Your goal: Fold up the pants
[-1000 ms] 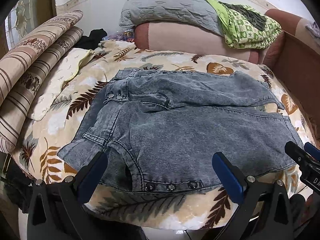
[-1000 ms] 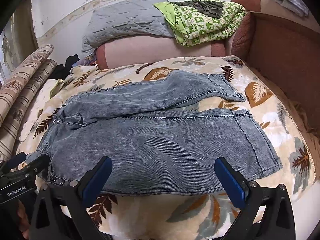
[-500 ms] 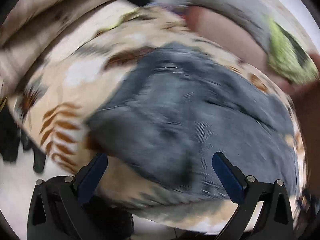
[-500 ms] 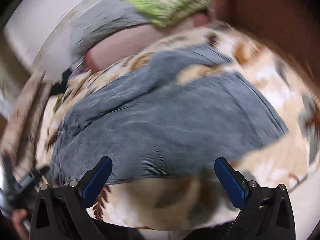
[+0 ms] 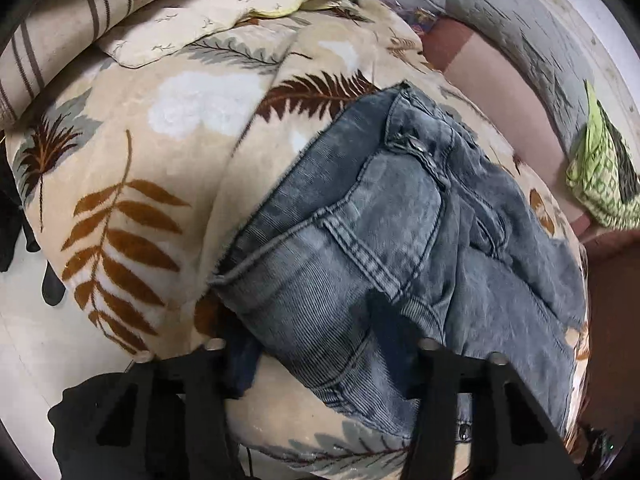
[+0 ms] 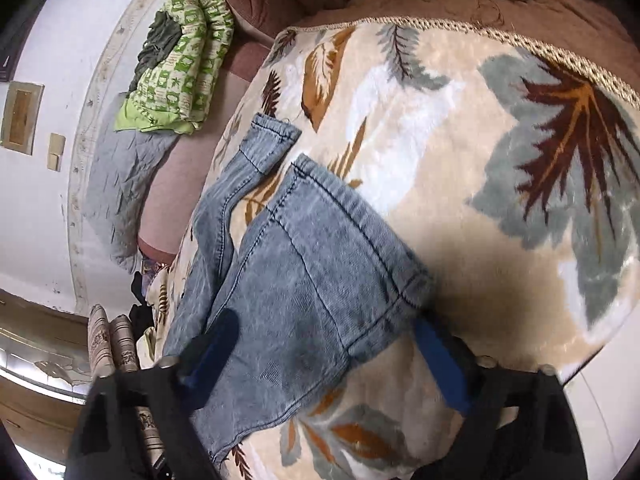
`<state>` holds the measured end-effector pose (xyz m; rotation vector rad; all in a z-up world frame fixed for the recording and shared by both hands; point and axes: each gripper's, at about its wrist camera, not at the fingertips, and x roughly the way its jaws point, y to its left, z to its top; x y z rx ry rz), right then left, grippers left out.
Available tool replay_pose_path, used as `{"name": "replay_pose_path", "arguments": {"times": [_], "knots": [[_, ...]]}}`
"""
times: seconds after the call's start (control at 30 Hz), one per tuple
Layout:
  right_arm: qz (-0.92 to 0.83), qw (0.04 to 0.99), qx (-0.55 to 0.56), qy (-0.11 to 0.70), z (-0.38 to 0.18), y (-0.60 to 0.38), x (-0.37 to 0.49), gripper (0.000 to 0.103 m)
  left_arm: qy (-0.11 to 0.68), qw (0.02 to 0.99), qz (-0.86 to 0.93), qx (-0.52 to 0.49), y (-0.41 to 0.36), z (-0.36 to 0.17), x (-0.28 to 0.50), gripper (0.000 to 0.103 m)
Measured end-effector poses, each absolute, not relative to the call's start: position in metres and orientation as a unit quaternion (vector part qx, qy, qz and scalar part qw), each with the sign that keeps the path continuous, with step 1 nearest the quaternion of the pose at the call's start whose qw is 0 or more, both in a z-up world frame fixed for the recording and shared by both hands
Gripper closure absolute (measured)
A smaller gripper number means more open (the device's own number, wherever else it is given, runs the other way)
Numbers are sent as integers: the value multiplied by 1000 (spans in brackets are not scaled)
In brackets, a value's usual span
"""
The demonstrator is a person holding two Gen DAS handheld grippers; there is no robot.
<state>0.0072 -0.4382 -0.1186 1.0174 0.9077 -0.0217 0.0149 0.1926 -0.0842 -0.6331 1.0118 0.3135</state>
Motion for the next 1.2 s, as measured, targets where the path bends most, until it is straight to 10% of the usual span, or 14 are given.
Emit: {"name": "replay_pose_path", "arguments": {"times": [0.1,0.23,0.47,0.6,0.67,0.73,1.0,1.2], "knots": [[-13,777,462,428,-122,-442,13,49,469,816,152,-302,198,-83,14,94],[-12,790,426,441,-118,-441,19,91,462,829,156,-275,197,-74,12,98],[-31,856,337,389,-62,-430,-1,94,379,878,206,-207,193,-18,-12,98],[-60,799,355,482,-126,-442,-3,76,463,837,203,-207,205,-61,4,90],[-61,809,365,458,-116,-449,-12,73,474,830,214,-202,210,-64,0,66],[-96,828,344,432,-91,-453,-19,35,444,841,217,-220,213,-48,-9,42],[25,863,333,378,-45,-420,10,28,349,910,151,-168,174,9,-6,26],[3,821,317,474,-111,-410,29,20,517,834,154,-117,174,-93,33,28]]}}
